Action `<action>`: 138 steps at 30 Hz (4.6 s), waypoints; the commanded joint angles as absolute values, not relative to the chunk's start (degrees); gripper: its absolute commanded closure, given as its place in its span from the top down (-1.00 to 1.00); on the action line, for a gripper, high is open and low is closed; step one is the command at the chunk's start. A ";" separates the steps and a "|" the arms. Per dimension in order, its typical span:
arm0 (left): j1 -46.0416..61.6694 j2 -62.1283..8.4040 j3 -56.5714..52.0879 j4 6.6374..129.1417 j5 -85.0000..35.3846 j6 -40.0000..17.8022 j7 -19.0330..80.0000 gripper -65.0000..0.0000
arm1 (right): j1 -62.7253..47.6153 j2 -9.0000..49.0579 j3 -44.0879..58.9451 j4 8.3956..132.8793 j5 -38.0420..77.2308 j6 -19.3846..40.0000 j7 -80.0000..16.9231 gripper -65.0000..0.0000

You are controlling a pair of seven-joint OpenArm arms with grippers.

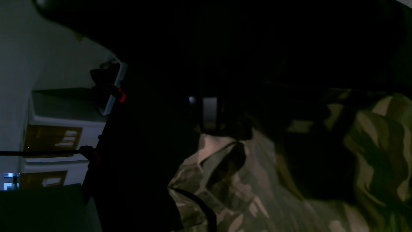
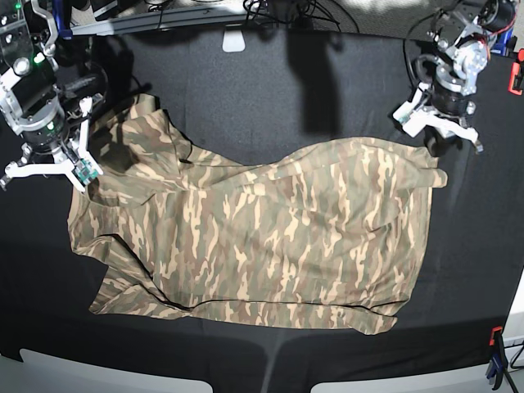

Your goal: Layout the t-shirt on the table in an organized manner, then fold the t-shirt properly

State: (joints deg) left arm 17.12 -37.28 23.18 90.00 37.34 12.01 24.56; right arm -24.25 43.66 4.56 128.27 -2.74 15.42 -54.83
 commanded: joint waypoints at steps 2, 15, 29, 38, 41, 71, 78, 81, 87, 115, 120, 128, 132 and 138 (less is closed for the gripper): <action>15.33 -38.15 22.76 90.63 38.15 13.37 26.00 -0.46 | -23.86 44.60 5.15 129.21 -3.38 15.09 -53.82 -1.00; 4.75 -38.11 22.76 77.93 40.14 13.47 32.91 -0.38 | -23.86 44.60 5.15 129.21 -3.36 15.09 -53.82 -1.00; 16.82 -38.15 22.76 92.05 40.29 13.47 28.82 -0.46 | -23.86 44.60 5.15 129.21 -3.36 15.09 -53.32 -1.00; 15.99 -46.00 22.76 106.00 31.24 1.74 34.30 -0.47 | -23.86 44.60 5.15 129.21 -2.52 15.11 -53.34 -1.00; 15.14 -49.19 22.76 107.15 22.06 -14.22 34.00 -0.47 | -23.86 44.60 5.15 129.21 -2.55 15.11 -53.34 -1.00; 7.60 -53.63 22.76 97.12 20.18 -23.40 16.21 -0.46 | -23.83 44.58 5.15 129.21 -2.59 15.16 -53.98 -1.00; 7.55 -51.75 22.79 97.10 18.35 -23.40 16.25 -0.46 | -23.83 44.58 5.15 129.21 -2.59 15.16 -53.98 -1.00; 7.46 -50.83 22.76 97.08 17.56 -23.42 16.75 -0.46 | -23.86 44.58 5.15 129.21 -2.59 15.16 -54.00 -1.00; 7.42 -50.15 22.76 94.02 17.47 -23.42 15.94 -0.46 | -23.83 44.58 5.15 129.21 -2.59 15.16 -53.95 -1.00; 1.19 -46.83 22.76 95.39 13.37 -11.77 21.61 -1.00 | -23.83 44.60 5.15 129.21 -2.59 15.16 -53.82 -1.00; 1.26 -46.98 22.76 102.26 12.97 -11.77 22.76 -1.00 | -23.83 44.58 5.15 129.21 -2.59 15.16 -53.82 -1.00; 1.10 -47.00 22.76 99.98 9.10 -8.95 41.32 -1.00 | -23.83 44.58 5.15 129.21 -2.57 15.14 -53.98 -1.00; 0.78 -46.98 22.76 99.98 0.80 -4.25 43.09 -1.00 | -23.83 44.58 5.15 129.21 -2.57 15.14 -53.82 -1.00; -0.23 -44.77 22.76 99.37 -7.55 -4.51 35.11 -1.00 | -23.83 44.58 5.15 129.21 -2.57 15.14 -53.95 -1.00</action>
State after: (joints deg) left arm 0.78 -43.92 23.31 98.74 -7.79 -4.91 35.99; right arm -24.12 43.66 4.56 128.29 -1.63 15.44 -54.46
